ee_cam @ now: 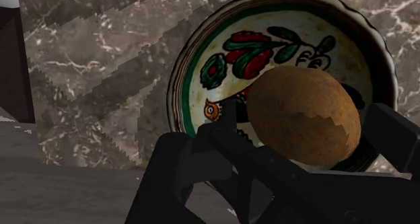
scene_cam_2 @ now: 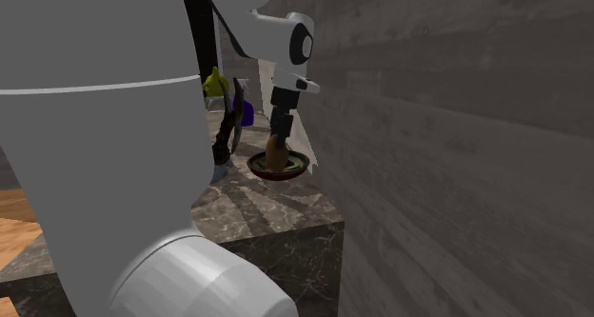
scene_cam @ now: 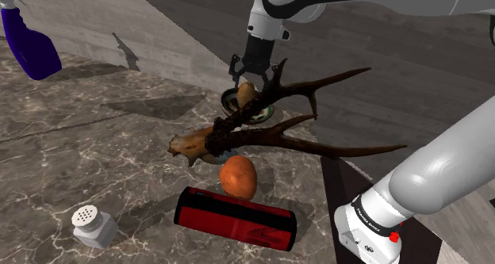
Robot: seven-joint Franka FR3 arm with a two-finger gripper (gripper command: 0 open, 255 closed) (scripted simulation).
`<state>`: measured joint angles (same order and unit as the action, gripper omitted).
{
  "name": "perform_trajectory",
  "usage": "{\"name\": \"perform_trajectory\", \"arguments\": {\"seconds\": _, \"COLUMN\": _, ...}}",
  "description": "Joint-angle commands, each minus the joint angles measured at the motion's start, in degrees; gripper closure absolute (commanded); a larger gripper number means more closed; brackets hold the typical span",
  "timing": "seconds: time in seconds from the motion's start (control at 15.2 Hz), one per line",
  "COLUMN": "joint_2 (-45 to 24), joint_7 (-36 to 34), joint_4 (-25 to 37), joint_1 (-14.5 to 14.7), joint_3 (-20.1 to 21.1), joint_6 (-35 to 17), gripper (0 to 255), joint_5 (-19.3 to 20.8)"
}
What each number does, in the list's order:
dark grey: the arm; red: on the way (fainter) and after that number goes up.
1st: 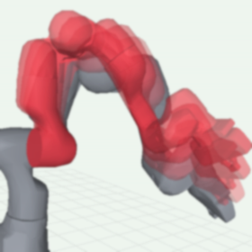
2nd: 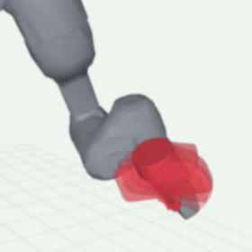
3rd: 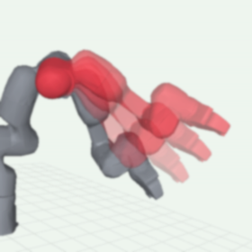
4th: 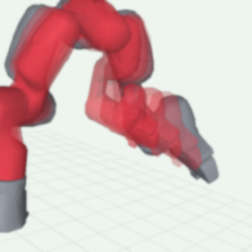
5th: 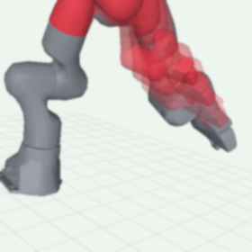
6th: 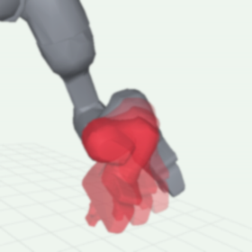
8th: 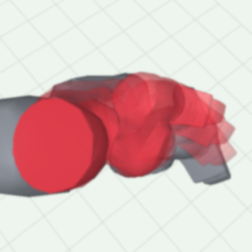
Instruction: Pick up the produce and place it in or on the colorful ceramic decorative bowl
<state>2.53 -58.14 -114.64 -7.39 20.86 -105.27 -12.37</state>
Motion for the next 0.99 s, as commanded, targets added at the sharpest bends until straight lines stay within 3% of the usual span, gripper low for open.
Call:
{"name": "perform_trajectory", "arguments": {"seconds": 0.0, "joint_2": -0.99, "joint_7": 1.02, "joint_4": -0.11, "joint_1": -0.42, "joint_3": -0.51, "joint_6": -0.12, "gripper": 0, "joint_5": 0.16}}
{"name": "perform_trajectory", "arguments": {"seconds": 0.2, "joint_2": -0.46, "joint_7": 1.05, "joint_4": -0.79, "joint_1": -0.41, "joint_3": -0.42, "joint_6": -0.31, "gripper": 0, "joint_5": -0.06}}
{"name": "perform_trajectory", "arguments": {"seconds": 0.46, "joint_2": -0.43, "joint_7": 0.76, "joint_4": 6.32, "joint_1": -1.21, "joint_3": -0.94, "joint_6": 6.92, "gripper": 0, "joint_5": 0.47}}
{"name": "perform_trajectory", "arguments": {"seconds": 0.92, "joint_2": -0.43, "joint_7": 0.77, "joint_4": 6.32, "joint_1": -1.65, "joint_3": -0.52, "joint_6": 6.93, "gripper": 0, "joint_5": 0.45}}
